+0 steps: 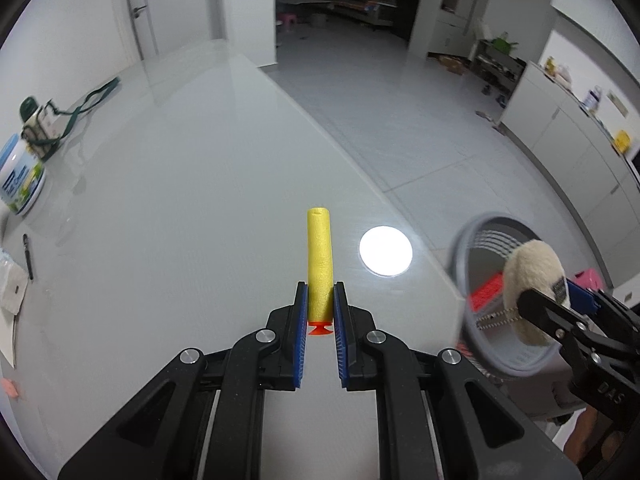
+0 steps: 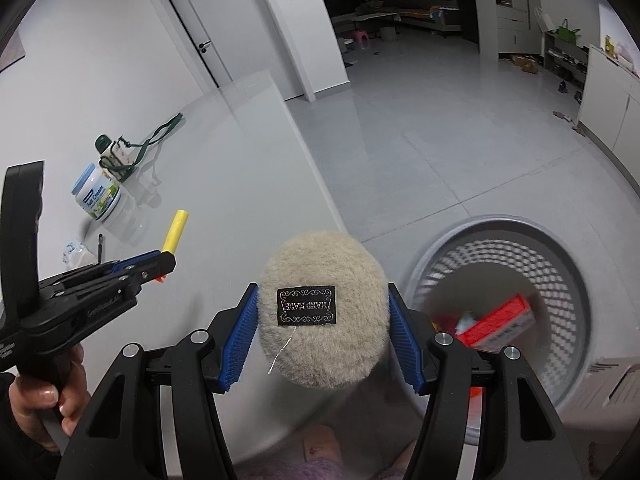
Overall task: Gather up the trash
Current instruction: 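Carry the sponge ball and yellow dart over the wastebasket with both tools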
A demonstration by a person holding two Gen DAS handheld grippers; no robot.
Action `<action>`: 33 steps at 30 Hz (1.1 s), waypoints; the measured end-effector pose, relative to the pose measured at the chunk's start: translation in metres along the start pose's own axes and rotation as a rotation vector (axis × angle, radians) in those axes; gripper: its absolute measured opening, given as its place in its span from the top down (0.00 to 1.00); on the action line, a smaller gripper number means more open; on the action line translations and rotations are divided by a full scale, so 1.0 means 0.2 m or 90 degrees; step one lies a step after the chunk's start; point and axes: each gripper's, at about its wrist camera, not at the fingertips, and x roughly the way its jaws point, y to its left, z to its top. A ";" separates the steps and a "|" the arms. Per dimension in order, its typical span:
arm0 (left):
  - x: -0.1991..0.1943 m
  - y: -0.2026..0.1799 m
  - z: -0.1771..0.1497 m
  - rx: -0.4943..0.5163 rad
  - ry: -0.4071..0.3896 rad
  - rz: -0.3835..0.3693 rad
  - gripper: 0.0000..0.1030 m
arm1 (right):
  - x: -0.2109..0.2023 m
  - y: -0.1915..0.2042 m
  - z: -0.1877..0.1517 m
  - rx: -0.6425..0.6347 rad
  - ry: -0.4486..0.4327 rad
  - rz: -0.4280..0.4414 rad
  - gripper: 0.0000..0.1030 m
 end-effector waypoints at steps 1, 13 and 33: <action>-0.01 -0.06 0.00 0.005 0.000 -0.006 0.87 | -0.02 -0.04 -0.01 0.002 0.000 -0.004 0.42; 0.00 -0.69 -0.03 0.058 0.016 -0.058 0.87 | -0.25 -0.60 -0.08 0.032 -0.001 -0.046 0.42; 0.13 -1.09 -0.09 0.060 0.043 -0.065 0.88 | -0.30 -0.99 -0.12 0.033 0.015 -0.037 0.42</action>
